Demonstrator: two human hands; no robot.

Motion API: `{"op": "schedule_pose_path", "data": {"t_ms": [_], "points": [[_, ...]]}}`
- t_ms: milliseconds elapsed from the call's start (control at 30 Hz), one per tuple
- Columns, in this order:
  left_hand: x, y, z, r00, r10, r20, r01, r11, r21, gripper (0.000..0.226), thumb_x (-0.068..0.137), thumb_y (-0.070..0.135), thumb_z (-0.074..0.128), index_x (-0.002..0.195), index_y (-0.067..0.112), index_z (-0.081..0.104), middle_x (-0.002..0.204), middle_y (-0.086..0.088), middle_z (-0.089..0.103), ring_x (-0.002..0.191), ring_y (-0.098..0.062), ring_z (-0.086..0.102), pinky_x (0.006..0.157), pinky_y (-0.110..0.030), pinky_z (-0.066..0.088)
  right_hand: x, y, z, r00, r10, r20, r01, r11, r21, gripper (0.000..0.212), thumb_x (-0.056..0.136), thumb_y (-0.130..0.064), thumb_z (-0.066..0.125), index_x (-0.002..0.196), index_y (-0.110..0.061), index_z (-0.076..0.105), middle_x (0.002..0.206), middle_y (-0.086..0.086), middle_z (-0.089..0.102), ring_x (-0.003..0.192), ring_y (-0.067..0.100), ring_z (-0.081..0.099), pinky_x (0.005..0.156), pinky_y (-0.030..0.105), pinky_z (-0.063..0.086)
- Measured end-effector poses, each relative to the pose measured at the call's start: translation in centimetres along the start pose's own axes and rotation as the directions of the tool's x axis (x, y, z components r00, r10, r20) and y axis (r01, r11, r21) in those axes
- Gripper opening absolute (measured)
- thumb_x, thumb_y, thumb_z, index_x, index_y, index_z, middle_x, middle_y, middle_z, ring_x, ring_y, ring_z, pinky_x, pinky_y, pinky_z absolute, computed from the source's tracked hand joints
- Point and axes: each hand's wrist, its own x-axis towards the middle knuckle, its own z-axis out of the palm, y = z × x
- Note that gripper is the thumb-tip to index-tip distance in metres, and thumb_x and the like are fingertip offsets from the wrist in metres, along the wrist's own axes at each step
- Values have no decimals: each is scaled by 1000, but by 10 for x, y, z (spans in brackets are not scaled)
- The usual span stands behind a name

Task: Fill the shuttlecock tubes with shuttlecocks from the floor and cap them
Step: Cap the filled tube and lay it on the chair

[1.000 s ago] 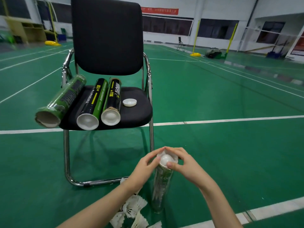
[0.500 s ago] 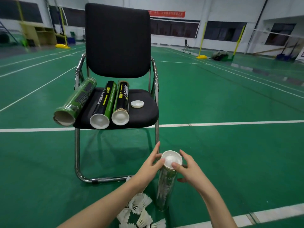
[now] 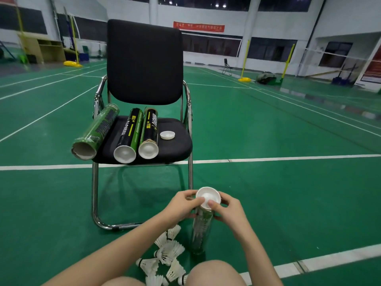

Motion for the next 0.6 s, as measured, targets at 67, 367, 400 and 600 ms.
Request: {"op": "schedule_pose_path", "data": {"t_ms": [67, 367, 400, 600], "points": [[-5, 14, 2, 998, 52, 20, -52, 999, -14, 27, 87, 16, 67, 112, 19, 58, 105, -12, 69, 84, -16, 67, 74, -32, 58, -4, -12, -5, 998, -54, -37, 54, 998, -17, 25, 77, -19, 71, 98, -30, 64, 97, -3, 68, 92, 17, 64, 79, 40, 55], [-27, 86, 3, 960, 278, -1, -274, 946, -174, 38, 82, 8, 70, 118, 12, 60, 110, -9, 70, 95, -18, 67, 83, -30, 55, -31, -103, -22, 919, -364, -155, 351, 931, -100, 33, 73, -15, 73, 97, -34, 61, 95, -18, 65, 92, -2, 59, 77, 13, 44], [-31, 94, 2, 953, 303, -8, -298, 934, -197, 39, 82, 7, 71, 119, 11, 60, 113, -10, 69, 97, -19, 66, 86, -31, 55, -33, -112, -22, 907, -387, -167, 376, 922, -91, 33, 73, -14, 73, 96, -34, 60, 95, -19, 65, 93, -3, 58, 76, 9, 42], [-57, 127, -13, 889, 451, -77, -457, 866, -203, 46, 79, 1, 72, 122, 11, 59, 119, -7, 66, 105, -18, 66, 90, -31, 53, -40, -151, -10, 846, -507, -168, 509, 860, -31, 38, 72, -11, 75, 100, -31, 57, 103, -16, 63, 102, 3, 57, 84, 21, 45]]}}
